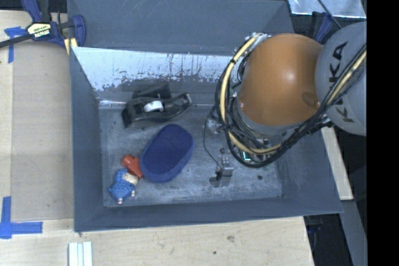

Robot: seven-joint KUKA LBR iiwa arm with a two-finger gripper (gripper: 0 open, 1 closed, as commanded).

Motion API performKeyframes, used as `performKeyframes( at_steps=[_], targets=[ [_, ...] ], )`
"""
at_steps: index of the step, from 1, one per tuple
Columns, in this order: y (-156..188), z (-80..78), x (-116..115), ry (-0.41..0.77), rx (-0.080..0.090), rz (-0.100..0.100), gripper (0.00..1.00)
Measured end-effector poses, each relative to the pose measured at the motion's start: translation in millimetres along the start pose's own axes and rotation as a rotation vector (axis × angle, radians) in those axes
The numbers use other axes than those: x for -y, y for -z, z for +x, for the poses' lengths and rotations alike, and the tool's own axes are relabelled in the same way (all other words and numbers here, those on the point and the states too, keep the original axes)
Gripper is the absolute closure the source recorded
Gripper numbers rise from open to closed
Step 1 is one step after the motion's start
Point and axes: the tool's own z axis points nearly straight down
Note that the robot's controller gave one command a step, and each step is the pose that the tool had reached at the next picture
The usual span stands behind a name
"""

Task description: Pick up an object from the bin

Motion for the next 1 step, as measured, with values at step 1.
performKeyframes(
  at_steps=[1],
  targets=[
    [-58.9, -42.2, -81.6, 0.008, 0.006, -0.004, 0.0]
  ],
)
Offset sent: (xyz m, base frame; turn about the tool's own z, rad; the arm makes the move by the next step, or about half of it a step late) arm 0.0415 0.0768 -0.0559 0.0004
